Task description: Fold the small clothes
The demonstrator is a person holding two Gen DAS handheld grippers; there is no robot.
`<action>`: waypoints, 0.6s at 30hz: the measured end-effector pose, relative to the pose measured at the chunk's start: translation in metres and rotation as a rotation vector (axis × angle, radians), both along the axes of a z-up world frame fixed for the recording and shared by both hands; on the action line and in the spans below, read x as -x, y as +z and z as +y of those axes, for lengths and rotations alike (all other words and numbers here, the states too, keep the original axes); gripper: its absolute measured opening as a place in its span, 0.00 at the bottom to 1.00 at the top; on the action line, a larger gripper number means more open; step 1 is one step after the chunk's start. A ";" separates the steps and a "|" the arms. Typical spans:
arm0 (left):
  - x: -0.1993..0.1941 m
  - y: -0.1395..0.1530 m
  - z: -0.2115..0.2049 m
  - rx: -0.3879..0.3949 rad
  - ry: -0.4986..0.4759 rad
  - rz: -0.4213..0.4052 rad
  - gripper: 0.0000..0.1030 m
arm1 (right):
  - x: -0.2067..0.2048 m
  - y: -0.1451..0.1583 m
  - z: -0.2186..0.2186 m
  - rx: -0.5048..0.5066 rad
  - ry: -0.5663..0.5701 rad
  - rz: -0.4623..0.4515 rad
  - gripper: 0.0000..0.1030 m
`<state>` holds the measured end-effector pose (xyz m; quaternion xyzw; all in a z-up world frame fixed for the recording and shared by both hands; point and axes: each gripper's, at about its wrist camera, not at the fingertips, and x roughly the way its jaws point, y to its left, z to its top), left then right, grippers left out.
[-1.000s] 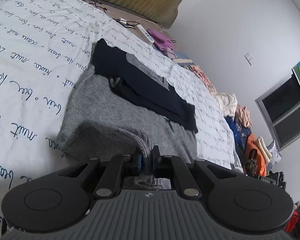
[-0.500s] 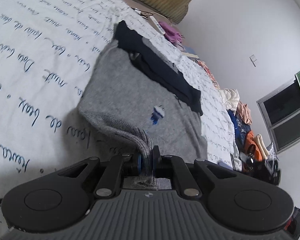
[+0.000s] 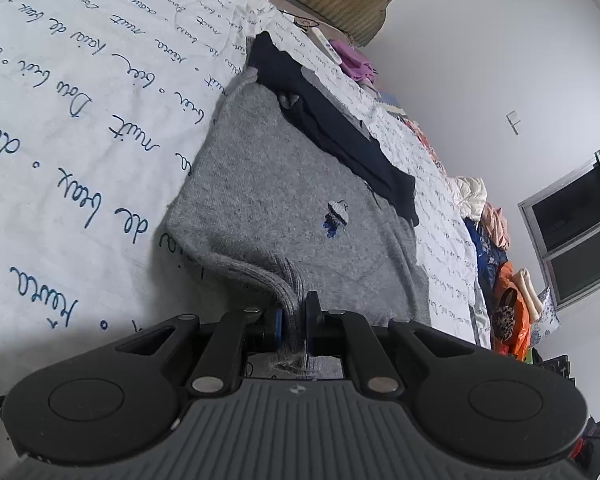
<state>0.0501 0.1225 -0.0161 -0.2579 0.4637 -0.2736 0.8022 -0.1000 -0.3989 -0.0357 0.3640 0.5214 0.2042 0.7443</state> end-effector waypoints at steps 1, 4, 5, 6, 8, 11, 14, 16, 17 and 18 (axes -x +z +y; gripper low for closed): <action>0.000 0.001 -0.002 -0.004 -0.004 -0.003 0.10 | 0.001 -0.004 -0.002 -0.012 -0.039 0.000 0.74; 0.002 0.004 -0.005 -0.010 -0.016 -0.013 0.10 | -0.010 -0.018 -0.004 0.053 -0.190 0.017 0.76; 0.002 0.004 -0.005 -0.014 -0.015 -0.013 0.10 | -0.018 -0.019 -0.004 0.031 -0.211 -0.005 0.76; 0.002 0.004 -0.006 -0.018 -0.014 -0.012 0.10 | -0.026 -0.018 -0.002 -0.015 -0.228 -0.035 0.76; 0.004 0.005 -0.006 -0.023 -0.011 -0.012 0.10 | -0.044 -0.015 0.003 -0.096 -0.233 -0.074 0.76; 0.006 0.004 -0.006 -0.013 -0.003 -0.009 0.10 | -0.074 -0.012 0.023 -0.078 -0.156 -0.094 0.76; 0.007 0.002 -0.007 -0.015 -0.005 -0.001 0.10 | -0.099 -0.022 0.040 -0.035 -0.109 -0.051 0.76; 0.007 0.001 -0.007 -0.013 -0.010 0.001 0.10 | -0.106 -0.020 0.047 -0.041 -0.080 -0.074 0.76; 0.007 0.000 -0.006 -0.009 -0.010 0.002 0.10 | -0.107 -0.023 0.053 -0.048 -0.057 -0.067 0.77; 0.006 0.000 -0.005 -0.006 -0.009 0.003 0.10 | -0.108 -0.026 0.058 -0.039 -0.021 -0.038 0.80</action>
